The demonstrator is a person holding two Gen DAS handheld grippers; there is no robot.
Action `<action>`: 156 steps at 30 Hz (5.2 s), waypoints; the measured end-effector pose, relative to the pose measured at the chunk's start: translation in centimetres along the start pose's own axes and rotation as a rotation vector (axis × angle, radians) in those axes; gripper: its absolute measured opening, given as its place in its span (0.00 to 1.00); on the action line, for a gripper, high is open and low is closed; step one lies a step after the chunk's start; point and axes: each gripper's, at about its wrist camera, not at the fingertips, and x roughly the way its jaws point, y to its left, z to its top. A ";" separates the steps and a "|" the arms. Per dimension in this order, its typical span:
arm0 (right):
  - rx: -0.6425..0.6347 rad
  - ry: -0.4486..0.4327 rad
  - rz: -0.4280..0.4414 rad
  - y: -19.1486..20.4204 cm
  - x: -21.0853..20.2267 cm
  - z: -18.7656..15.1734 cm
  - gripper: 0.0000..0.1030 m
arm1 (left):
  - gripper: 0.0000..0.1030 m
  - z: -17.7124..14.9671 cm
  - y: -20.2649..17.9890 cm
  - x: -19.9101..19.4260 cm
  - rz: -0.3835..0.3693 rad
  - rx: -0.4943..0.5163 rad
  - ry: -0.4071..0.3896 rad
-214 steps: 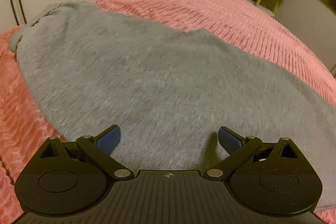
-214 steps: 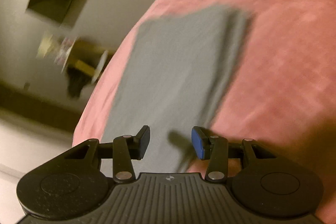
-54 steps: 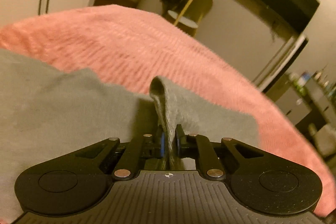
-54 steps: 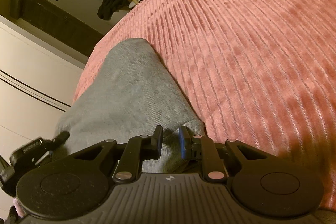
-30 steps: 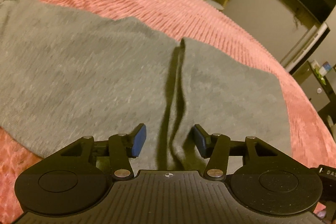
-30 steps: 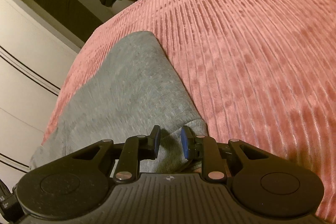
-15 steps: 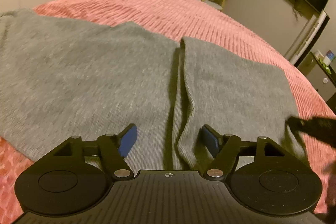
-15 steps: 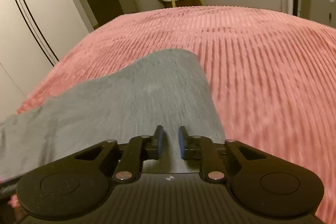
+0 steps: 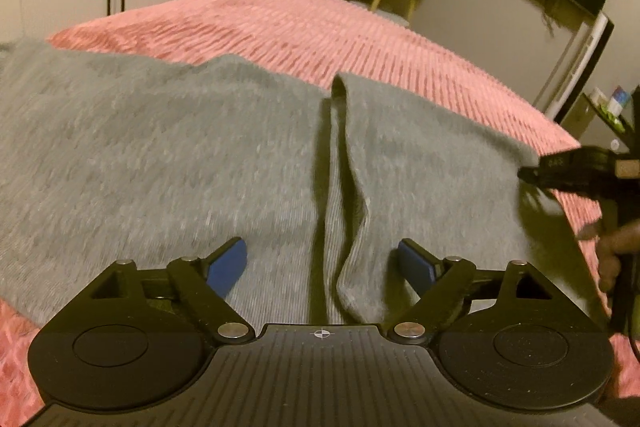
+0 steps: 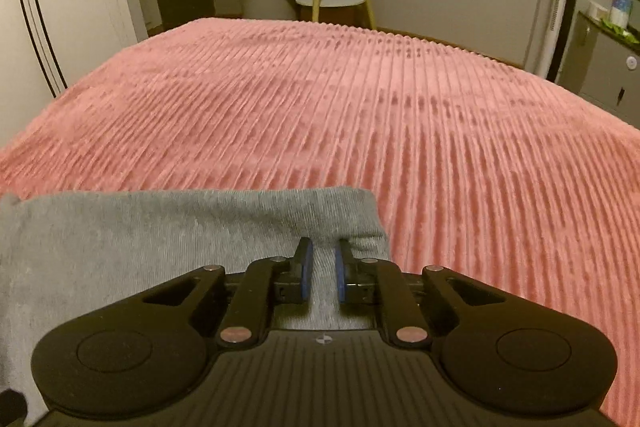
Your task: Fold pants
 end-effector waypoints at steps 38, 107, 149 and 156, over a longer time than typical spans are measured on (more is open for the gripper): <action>0.304 0.069 0.151 -3.4 -9.8 -9.6 0.29 | 0.92 2.5 16.5 -12.1 0.148 -0.676 -0.315; 0.451 0.017 0.238 -5.5 -9.7 -9.8 0.42 | 0.25 6.6 -6.8 -10.3 -0.093 0.200 -0.243; 0.769 0.221 0.718 -3.7 -6.1 -9.3 0.90 | 0.99 1.4 6.3 -7.8 0.244 -0.442 0.075; 0.905 0.201 0.771 -5.6 -5.8 -10.8 0.90 | 0.99 1.4 7.0 -7.1 0.244 -0.464 0.084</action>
